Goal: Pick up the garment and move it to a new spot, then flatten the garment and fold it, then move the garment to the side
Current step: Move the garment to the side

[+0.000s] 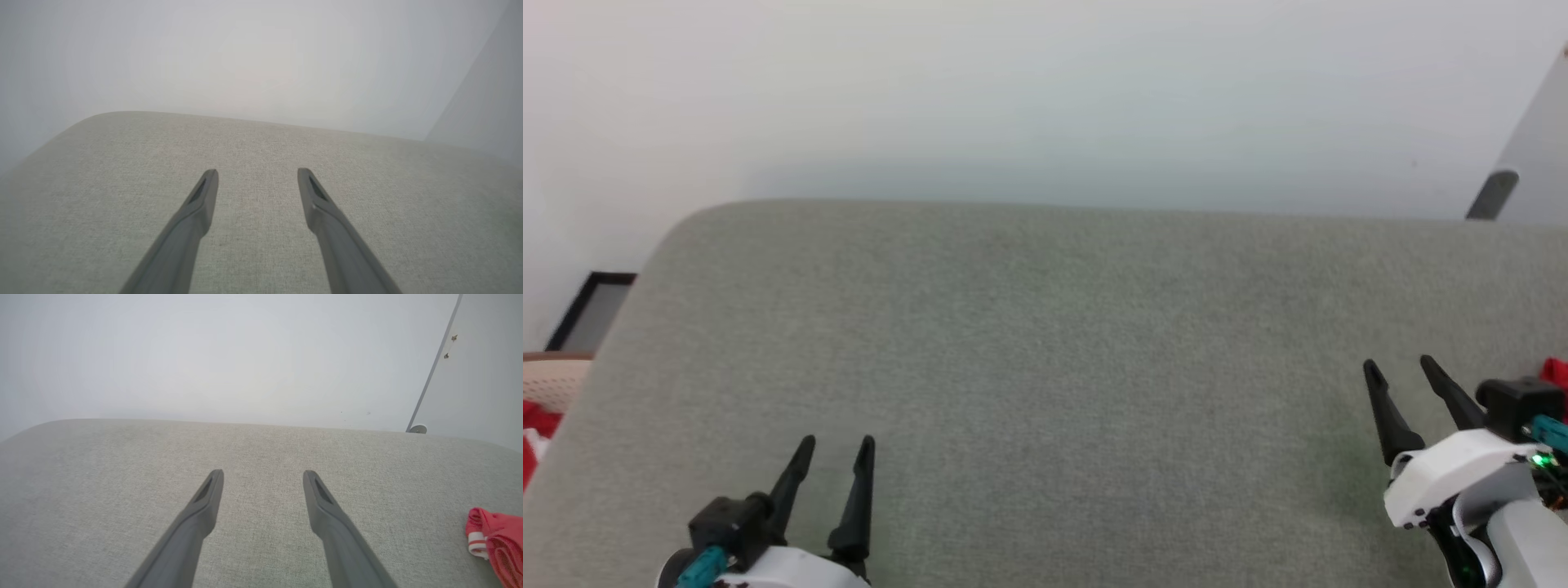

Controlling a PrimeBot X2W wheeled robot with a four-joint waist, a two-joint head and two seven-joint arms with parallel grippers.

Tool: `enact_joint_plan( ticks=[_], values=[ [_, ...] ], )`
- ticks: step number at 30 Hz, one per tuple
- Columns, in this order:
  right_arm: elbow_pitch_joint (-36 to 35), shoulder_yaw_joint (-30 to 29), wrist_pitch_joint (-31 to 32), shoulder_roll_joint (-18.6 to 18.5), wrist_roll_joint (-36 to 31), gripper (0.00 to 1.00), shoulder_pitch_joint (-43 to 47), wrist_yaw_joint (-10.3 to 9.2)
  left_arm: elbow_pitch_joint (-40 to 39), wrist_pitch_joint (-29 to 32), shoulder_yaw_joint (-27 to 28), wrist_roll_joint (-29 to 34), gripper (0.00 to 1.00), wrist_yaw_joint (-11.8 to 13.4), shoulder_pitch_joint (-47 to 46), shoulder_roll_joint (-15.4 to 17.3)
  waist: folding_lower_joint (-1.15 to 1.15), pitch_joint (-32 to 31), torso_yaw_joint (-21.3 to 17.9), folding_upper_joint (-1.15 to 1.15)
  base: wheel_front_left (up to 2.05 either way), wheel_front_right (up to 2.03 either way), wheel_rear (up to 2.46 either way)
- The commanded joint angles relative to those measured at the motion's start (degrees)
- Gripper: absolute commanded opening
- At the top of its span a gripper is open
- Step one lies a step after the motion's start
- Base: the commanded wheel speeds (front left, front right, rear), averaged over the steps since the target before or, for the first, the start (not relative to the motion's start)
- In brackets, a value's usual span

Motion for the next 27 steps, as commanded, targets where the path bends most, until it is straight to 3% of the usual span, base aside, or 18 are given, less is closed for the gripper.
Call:
enact_joint_plan(
  ticks=[1,18,27],
  values=[
    [-1.09,-0.87,-0.45,0.05,0.40,1.00,1.70,-0.06,-0.64,0.03,0.61,0.08,1.00,0.06,0.93,0.21,0.00,-2.65,2.18,0.00,0.00,0.00,0.00],
    [-18.50,-11.27,2.87,0.81,-2.64,1.00,17.72,-0.06,-5.02,0.03,2.10,0.71,1.00,0.06,8.54,0.22,0.00,-5.72,2.60,0.00,0.00,0.00,0.00],
    [-29.75,-17.57,7.21,4.19,-4.71,1.00,26.54,-0.06,-8.56,0.03,1.94,1.13,1.00,0.06,11.82,0.42,0.00,-5.84,3.54,0.00,0.00,0.00,0.00]
  ],
)
